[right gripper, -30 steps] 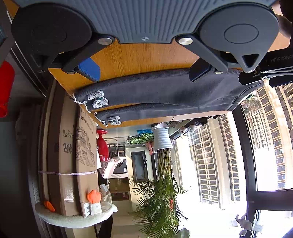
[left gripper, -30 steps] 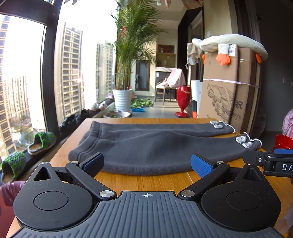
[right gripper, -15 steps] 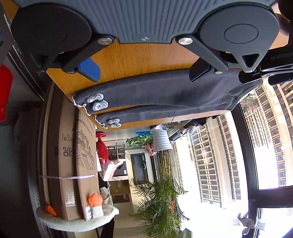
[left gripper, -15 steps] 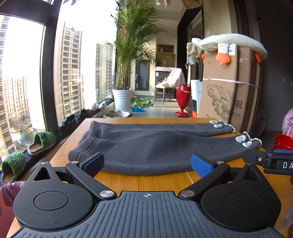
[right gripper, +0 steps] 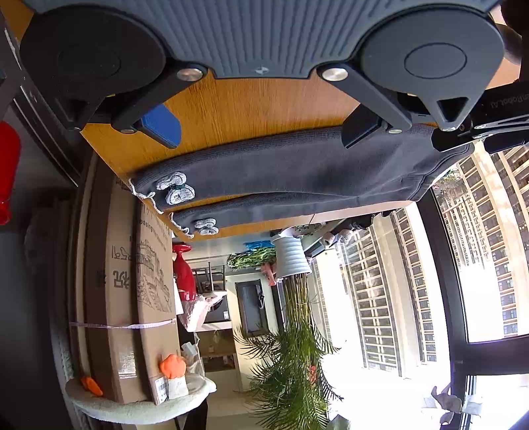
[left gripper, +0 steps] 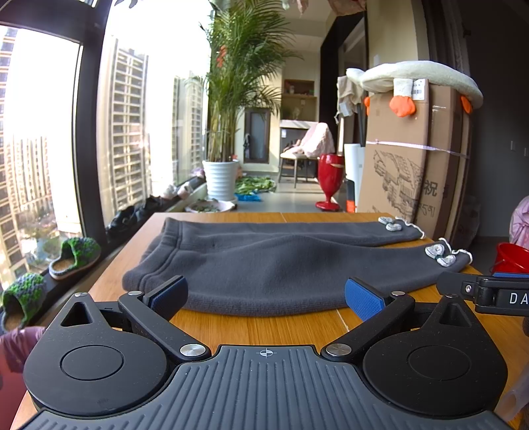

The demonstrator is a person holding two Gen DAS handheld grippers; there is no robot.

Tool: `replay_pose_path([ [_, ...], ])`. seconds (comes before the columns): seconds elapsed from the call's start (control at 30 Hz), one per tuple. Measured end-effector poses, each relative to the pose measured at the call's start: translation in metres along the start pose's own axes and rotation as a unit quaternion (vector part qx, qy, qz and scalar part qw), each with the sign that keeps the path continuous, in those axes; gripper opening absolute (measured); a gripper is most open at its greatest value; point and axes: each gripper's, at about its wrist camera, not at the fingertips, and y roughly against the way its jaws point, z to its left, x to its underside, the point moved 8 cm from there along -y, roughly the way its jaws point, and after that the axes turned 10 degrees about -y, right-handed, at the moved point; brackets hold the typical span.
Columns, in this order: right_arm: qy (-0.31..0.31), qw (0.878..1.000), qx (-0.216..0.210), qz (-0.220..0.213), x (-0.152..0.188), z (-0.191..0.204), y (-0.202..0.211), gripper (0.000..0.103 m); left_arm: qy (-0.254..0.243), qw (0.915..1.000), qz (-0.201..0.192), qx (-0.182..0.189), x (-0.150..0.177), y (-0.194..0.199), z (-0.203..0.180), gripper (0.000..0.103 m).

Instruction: Fold clothes

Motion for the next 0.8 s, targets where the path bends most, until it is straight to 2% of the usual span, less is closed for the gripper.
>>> replay_pose_path([
  [0.8, -0.004, 1.0, -0.002, 0.002, 0.0008, -0.0041, -0.0028, 0.103, 0.001, 1.0, -0.001, 0.0, -0.0013, 0.0014, -0.0007, 0.103],
])
